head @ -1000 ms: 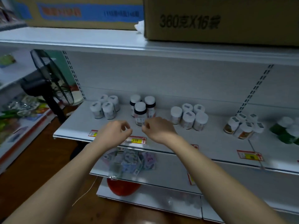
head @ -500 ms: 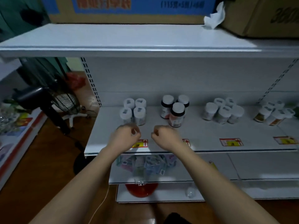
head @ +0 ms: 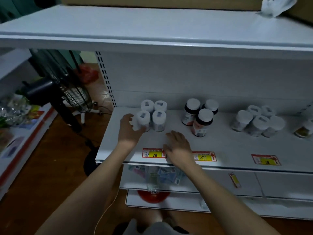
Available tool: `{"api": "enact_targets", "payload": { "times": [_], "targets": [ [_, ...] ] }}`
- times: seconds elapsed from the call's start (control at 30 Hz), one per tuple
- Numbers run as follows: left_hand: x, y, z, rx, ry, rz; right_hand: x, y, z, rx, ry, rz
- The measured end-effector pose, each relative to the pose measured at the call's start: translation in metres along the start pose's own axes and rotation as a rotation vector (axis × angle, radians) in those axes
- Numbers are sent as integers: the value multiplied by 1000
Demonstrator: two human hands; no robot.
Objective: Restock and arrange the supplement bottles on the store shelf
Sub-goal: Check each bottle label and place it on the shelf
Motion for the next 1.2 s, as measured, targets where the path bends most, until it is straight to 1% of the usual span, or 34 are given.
{"api": "enact_targets", "payload": {
  "times": [0.07, 0.17, 0.3, 0.53, 0.63, 0.7, 0.77, 0.87, 0.93, 1.0, 1.1, 1.2],
  "targets": [
    [3, -8, -4, 55, 95, 53, 7, -1, -3, 35, 31, 64],
    [7, -19, 3, 148, 121, 126, 17, -1, -4, 55, 97, 73],
    [6, -25, 17, 143, 87, 150, 19, 0, -3, 70, 115, 48],
    [1, -28, 23, 27, 247, 198, 18, 1, -4, 70, 99, 52],
    [-10, -20, 13, -70, 389, 258, 17, 1, -4, 67, 45, 27],
    [-22, -11, 5, -135, 419, 308, 13, -3, -4, 100, -57, 44],
    [-33, -3, -1, -150, 422, 350, 5, -6, -4, 154, -214, 56],
    [-47, 6, -9, -146, 419, 410, -13, -5, 3, 198, -434, -46],
    [-52, 10, -17, -137, 416, 425, -31, -1, 21, 225, -597, -92],
    [-56, 17, -27, -123, 426, 430, -47, 4, 47, 233, -839, -67],
    [-57, 27, -39, -88, 429, 431, -58, 18, 82, 242, -1179, 46],
    [-59, 34, -46, -41, 391, 436, -58, 32, 96, 264, -1349, 72]
  ]
}}
Point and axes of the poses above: each hand's wrist, its own y-axis away from the middle knuckle, its own x-axis out of the palm, z = x × y, the point moved 1 cm from there along -y, towards the middle knuckle
